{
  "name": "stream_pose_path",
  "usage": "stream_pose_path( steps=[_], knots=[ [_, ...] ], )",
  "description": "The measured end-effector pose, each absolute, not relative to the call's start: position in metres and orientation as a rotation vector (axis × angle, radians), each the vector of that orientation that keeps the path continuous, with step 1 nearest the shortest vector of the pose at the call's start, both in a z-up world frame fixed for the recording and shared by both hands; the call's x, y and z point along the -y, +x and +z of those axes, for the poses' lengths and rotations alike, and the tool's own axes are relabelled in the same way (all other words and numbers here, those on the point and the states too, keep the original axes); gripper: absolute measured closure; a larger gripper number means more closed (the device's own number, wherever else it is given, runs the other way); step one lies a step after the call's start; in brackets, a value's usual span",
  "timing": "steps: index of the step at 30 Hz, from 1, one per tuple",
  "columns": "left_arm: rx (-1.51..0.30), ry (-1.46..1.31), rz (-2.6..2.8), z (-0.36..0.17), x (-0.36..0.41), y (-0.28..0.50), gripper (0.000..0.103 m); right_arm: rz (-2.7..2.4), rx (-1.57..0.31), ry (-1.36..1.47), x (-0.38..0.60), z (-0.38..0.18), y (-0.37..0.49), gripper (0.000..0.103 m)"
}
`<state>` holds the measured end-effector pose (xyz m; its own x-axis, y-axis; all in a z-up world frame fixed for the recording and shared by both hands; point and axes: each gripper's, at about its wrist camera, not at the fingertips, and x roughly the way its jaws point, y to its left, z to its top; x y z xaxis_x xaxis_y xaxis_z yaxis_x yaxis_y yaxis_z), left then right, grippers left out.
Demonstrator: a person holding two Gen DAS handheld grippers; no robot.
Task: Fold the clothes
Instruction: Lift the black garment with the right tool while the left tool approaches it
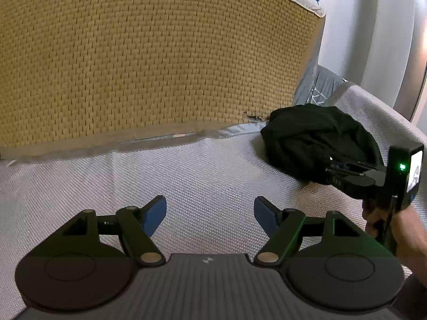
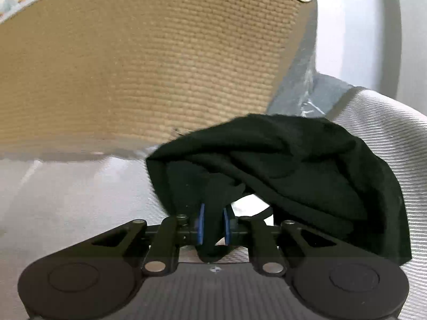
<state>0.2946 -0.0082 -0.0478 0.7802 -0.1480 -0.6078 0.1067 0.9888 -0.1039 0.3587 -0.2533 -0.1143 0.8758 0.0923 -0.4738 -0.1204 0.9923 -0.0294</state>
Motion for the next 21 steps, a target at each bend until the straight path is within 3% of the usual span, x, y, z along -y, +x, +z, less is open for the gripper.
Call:
stream_pose_path(
  steps=[21],
  knots=[
    [-0.694, -0.097, -0.139, -0.061, 0.018, 0.314, 0.028, 0.41, -0.484, -0.049, 0.217, -0.096, 0.324, 0.091]
  ],
)
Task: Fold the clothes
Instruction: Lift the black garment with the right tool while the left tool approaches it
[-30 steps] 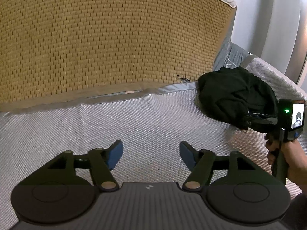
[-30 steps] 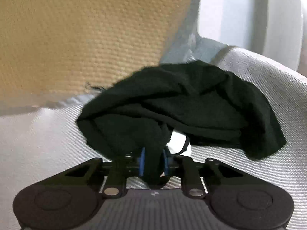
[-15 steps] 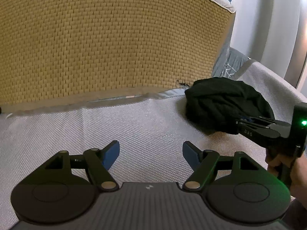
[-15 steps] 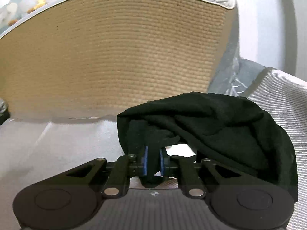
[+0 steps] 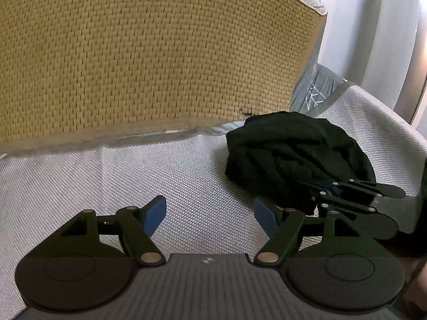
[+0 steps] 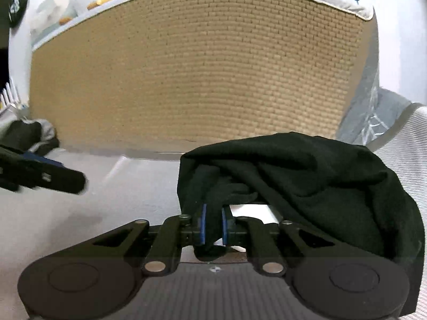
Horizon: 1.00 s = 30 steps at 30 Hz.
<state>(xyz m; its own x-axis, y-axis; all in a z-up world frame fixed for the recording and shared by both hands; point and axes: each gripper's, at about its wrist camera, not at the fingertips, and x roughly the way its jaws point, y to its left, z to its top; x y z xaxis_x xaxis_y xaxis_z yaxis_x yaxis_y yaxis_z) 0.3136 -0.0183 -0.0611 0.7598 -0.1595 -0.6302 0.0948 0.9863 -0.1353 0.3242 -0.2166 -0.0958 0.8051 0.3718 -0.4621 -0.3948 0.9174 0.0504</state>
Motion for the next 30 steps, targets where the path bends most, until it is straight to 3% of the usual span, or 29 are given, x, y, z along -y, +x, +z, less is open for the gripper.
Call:
stream_pose_path(
  steps=[30],
  knots=[
    [-0.803, -0.28, -0.117, -0.097, -0.009, 0.343, 0.038, 0.726, -0.482, -0.163, 0.146, -0.101, 0.283, 0.091]
  ],
)
